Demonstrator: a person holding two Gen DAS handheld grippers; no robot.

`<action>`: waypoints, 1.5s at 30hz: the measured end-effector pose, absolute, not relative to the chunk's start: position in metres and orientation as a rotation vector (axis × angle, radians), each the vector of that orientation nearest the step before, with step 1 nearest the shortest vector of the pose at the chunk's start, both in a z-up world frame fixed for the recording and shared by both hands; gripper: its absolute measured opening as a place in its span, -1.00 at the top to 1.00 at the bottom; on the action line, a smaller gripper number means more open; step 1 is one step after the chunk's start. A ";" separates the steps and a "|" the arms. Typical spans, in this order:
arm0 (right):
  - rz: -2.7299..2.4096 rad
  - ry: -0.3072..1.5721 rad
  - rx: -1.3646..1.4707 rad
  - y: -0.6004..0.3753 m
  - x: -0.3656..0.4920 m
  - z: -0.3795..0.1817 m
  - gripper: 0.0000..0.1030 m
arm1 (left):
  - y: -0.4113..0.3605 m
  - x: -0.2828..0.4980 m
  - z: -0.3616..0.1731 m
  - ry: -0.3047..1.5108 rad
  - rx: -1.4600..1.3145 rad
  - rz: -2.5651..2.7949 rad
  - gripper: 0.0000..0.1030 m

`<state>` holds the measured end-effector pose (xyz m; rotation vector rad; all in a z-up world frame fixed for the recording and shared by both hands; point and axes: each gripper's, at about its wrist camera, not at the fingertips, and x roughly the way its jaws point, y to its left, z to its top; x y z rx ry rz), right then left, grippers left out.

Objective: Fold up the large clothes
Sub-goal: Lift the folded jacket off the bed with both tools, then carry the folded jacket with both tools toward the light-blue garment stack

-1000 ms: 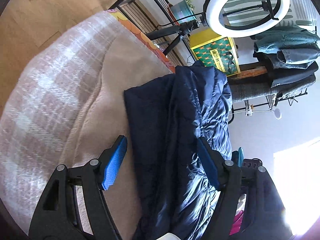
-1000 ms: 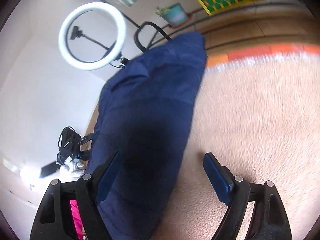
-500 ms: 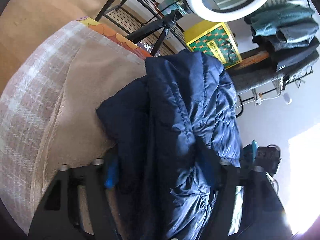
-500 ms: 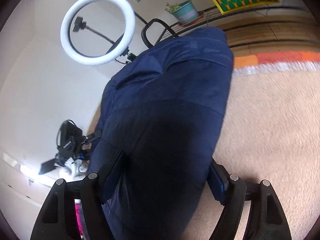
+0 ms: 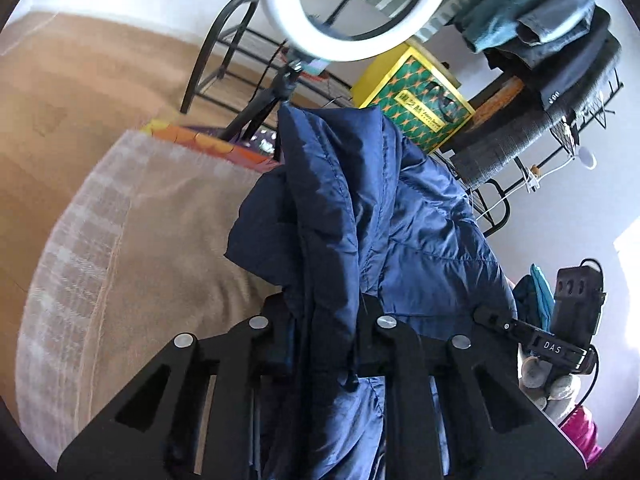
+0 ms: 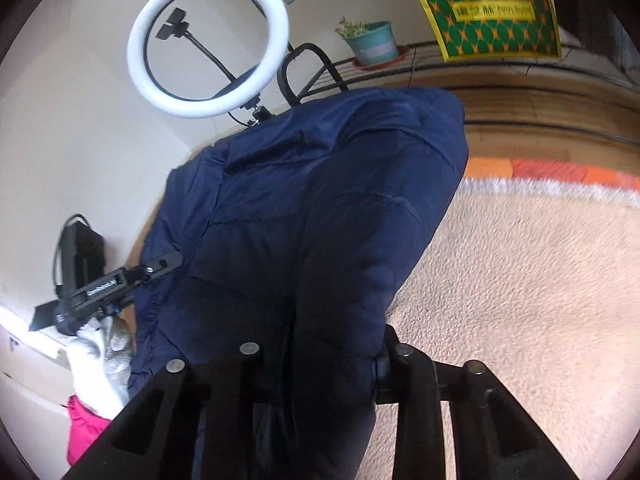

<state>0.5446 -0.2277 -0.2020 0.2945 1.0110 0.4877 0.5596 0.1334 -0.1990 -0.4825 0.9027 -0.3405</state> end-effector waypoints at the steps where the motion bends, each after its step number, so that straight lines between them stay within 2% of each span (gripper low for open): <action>1: 0.478 1.006 0.271 -0.227 0.540 -0.194 0.51 | 0.130 0.555 -0.193 0.897 -0.478 -0.343 0.70; 16: 0.426 0.897 0.144 -0.253 0.437 -0.085 0.56 | 0.061 0.448 -0.089 0.810 -0.391 -0.375 0.73; 29: 0.345 0.782 0.135 -0.334 0.297 0.007 0.57 | -0.043 0.332 0.015 0.728 -0.237 -0.501 0.73; 45: 0.196 0.614 0.107 -0.445 0.121 0.116 0.57 | -0.179 0.191 0.117 0.586 -0.087 -0.712 0.73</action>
